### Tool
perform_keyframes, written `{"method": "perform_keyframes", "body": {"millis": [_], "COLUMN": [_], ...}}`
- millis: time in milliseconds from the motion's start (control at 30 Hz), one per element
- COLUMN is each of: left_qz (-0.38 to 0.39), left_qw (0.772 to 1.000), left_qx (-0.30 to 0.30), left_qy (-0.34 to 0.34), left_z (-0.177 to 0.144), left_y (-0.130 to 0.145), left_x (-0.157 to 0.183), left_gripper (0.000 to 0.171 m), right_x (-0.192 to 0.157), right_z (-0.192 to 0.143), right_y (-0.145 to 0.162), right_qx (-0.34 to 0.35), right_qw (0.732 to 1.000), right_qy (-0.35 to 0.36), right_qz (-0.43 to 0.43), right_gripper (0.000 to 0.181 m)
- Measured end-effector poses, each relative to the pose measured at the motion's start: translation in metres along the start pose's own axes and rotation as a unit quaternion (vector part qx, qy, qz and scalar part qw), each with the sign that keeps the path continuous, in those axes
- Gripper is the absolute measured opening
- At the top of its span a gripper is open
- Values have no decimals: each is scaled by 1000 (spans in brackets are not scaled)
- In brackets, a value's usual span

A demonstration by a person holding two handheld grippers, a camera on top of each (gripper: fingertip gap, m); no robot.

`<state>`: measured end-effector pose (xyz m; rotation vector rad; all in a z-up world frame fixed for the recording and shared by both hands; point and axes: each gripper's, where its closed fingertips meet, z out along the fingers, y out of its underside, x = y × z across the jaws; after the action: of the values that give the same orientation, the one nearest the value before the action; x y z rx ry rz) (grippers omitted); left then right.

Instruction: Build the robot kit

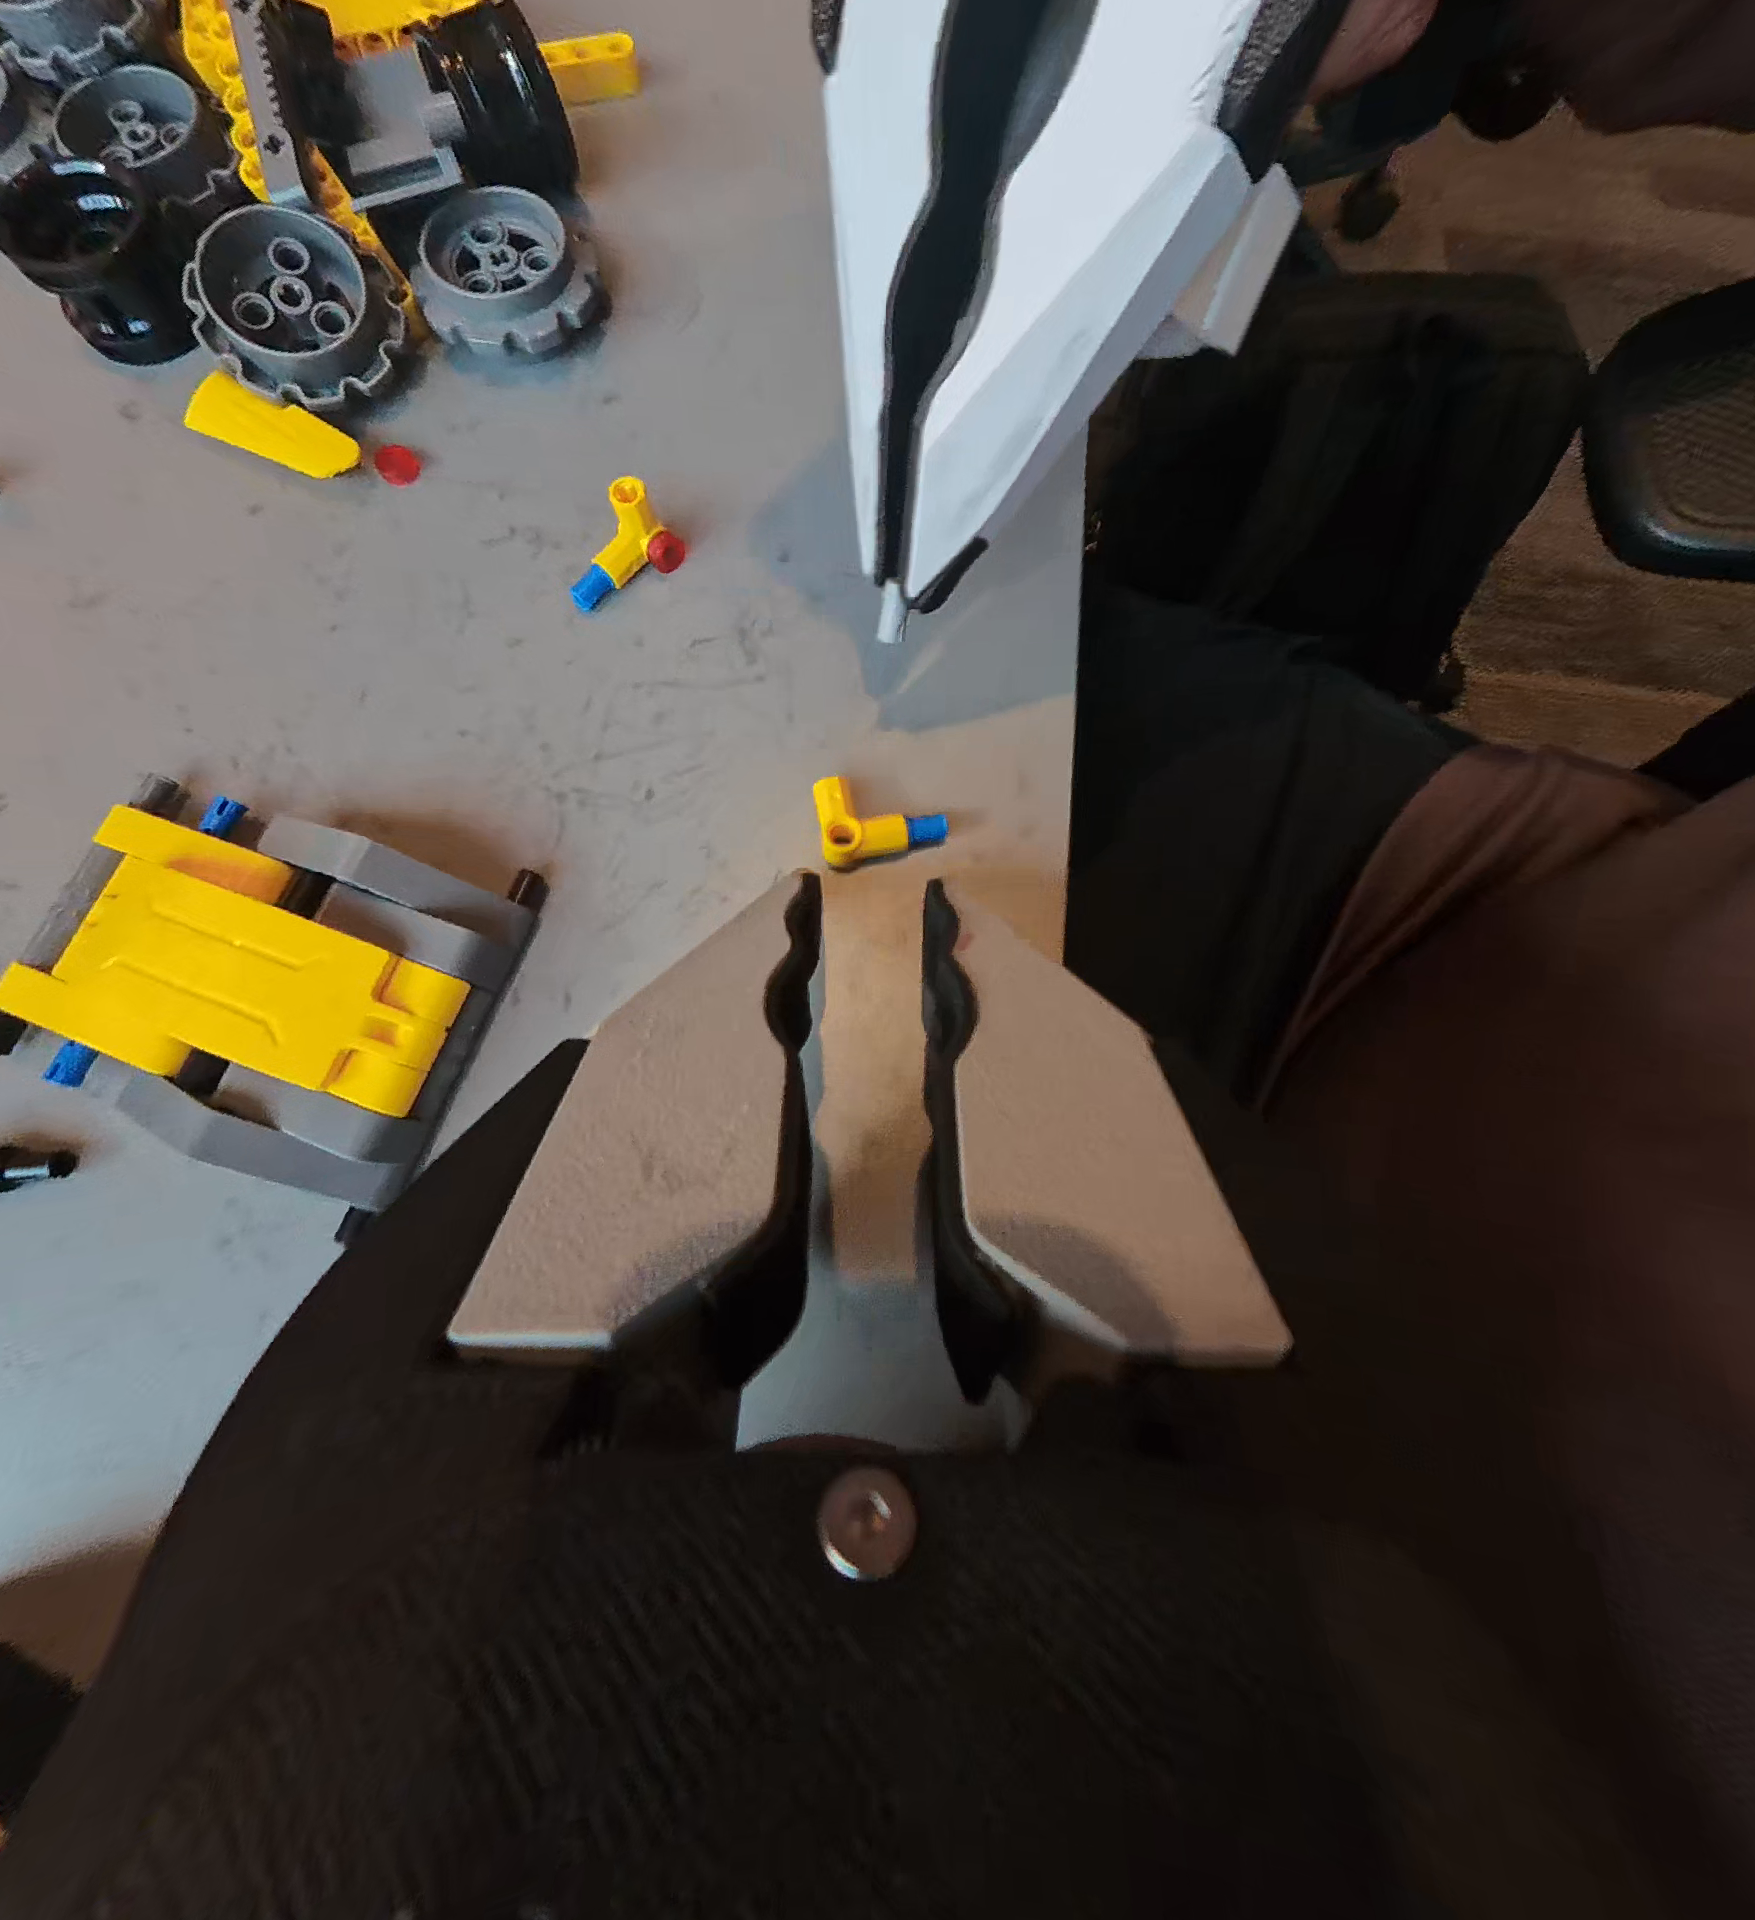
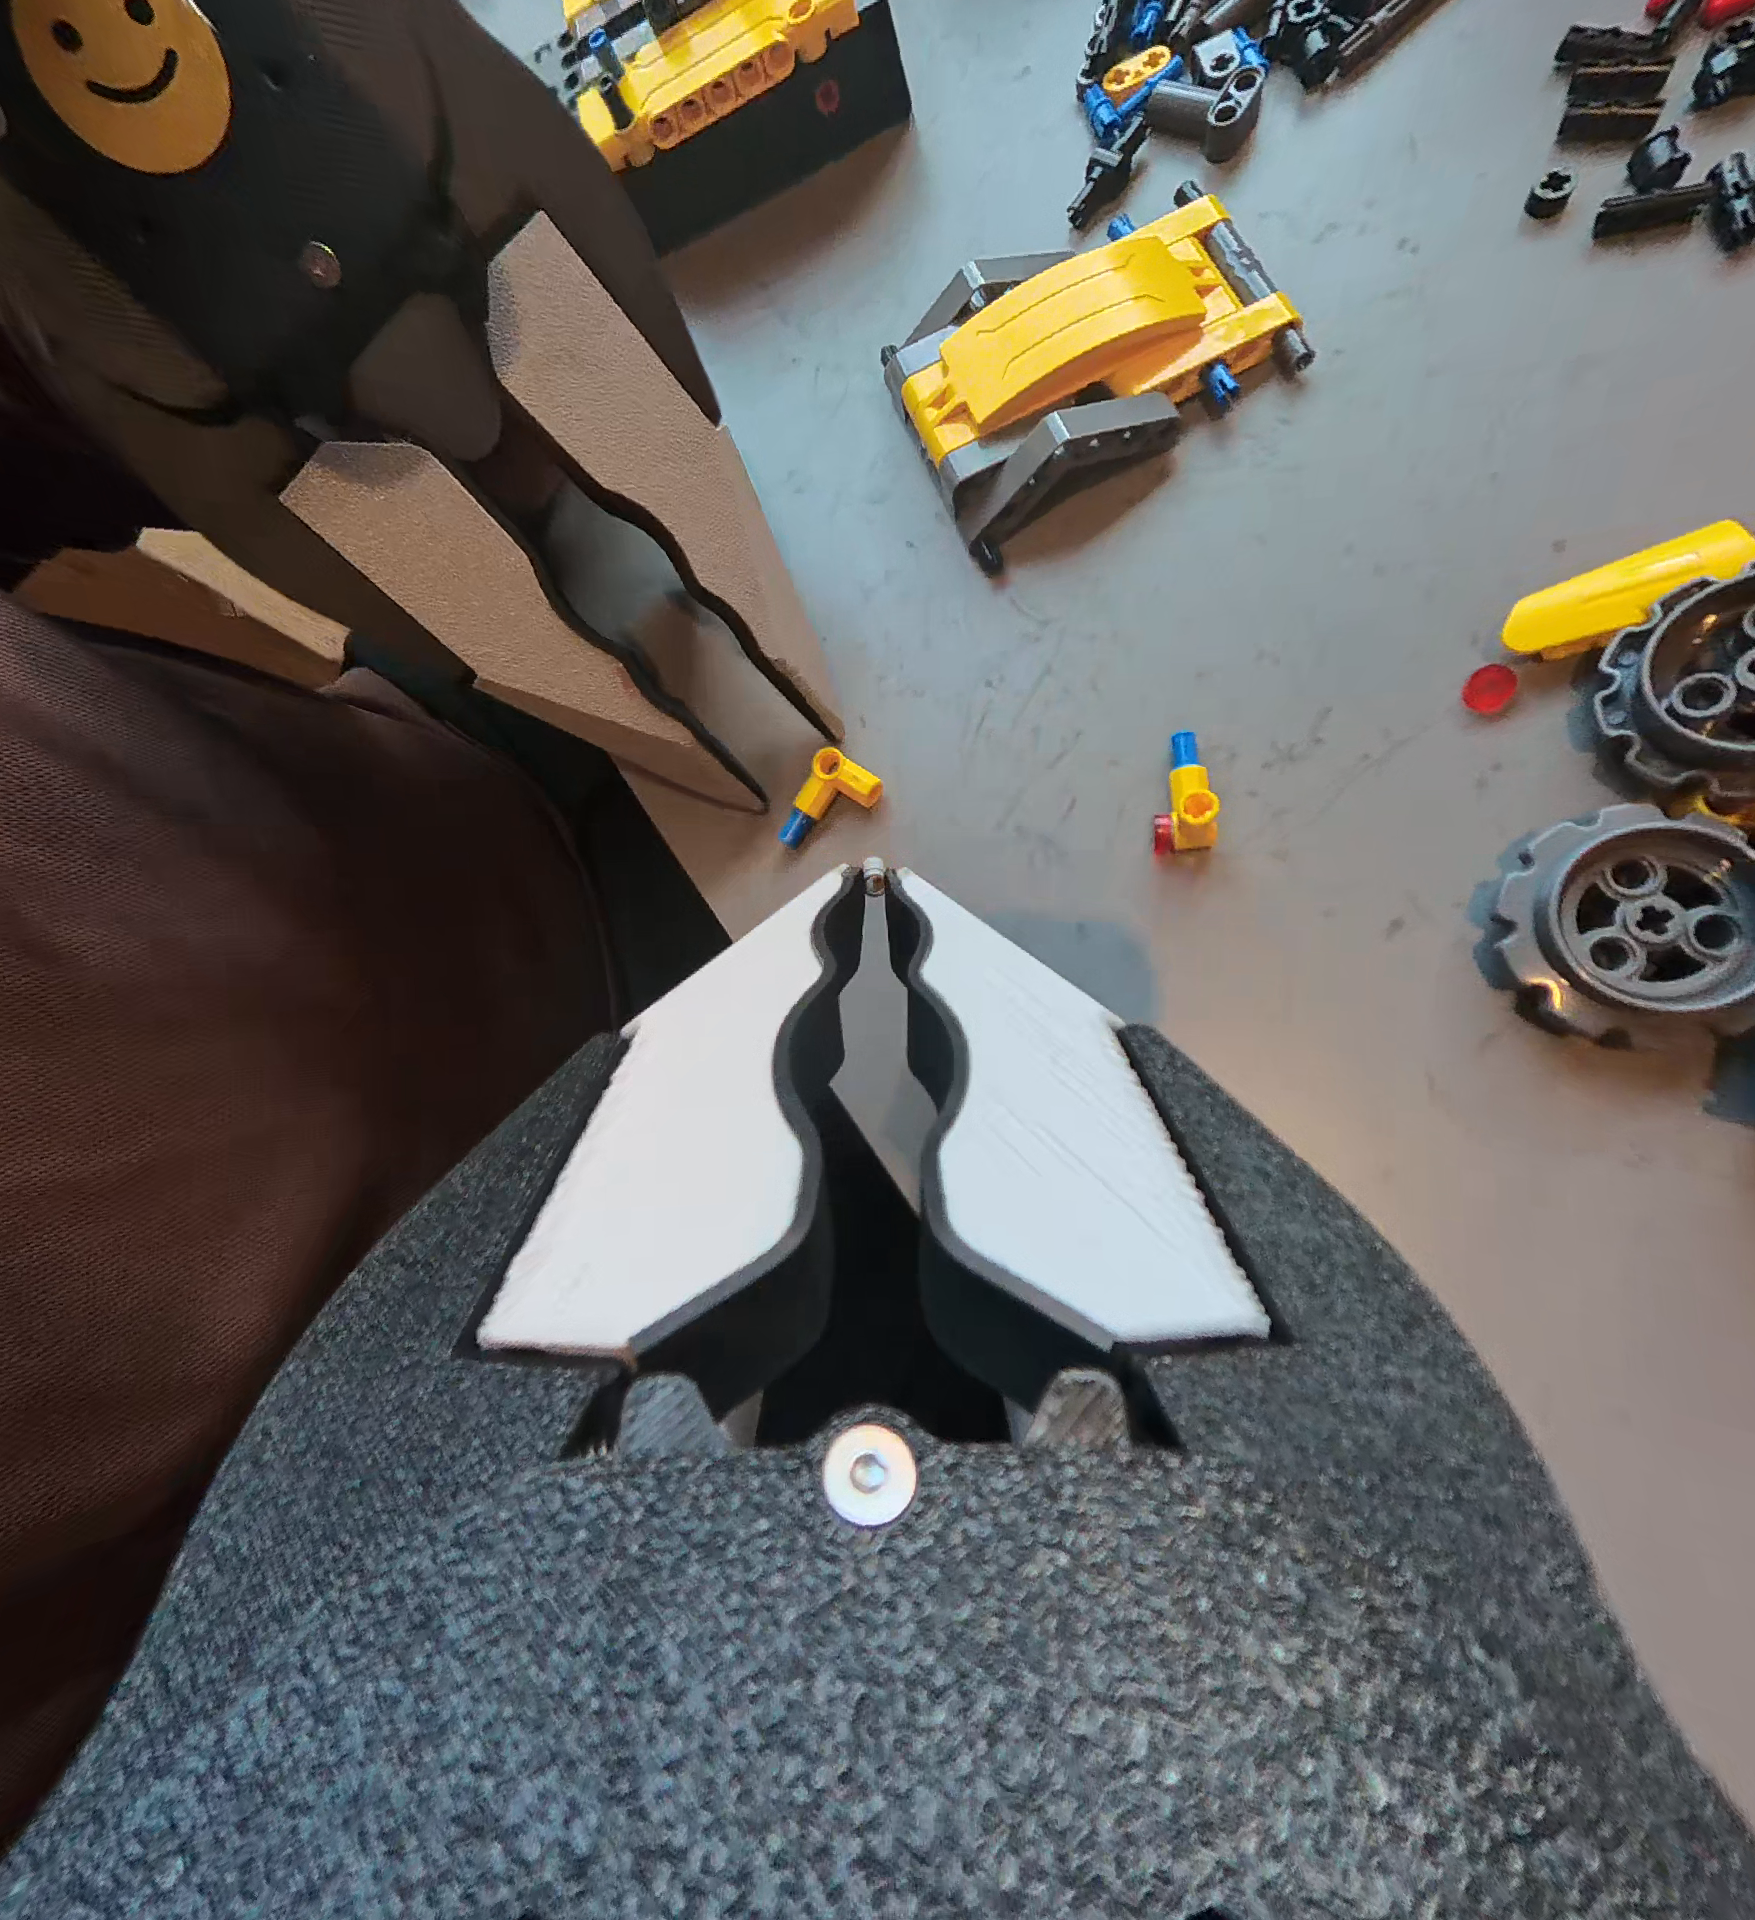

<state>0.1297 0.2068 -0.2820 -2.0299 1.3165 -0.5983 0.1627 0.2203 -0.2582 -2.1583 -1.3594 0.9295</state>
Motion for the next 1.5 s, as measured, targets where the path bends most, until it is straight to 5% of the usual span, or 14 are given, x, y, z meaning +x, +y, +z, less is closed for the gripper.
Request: {"method": "perform_keyframes", "body": {"millis": [200, 1500], "left_qz": [-23, -3], "left_qw": [998, 1000], "left_qx": [4, 1], "left_qy": [50, -5], "left_z": [7, 18], "left_y": [-8, -17], "left_x": [20, 9], "left_gripper": [16, 16], "right_x": [3, 3], "right_z": [-8, -6], "right_y": [3, 14], "right_qx": [14, 61], "right_qw": [1000, 996], "right_qy": [7, -51], "right_qz": [3, 41], "right_gripper": [3, 3]}}
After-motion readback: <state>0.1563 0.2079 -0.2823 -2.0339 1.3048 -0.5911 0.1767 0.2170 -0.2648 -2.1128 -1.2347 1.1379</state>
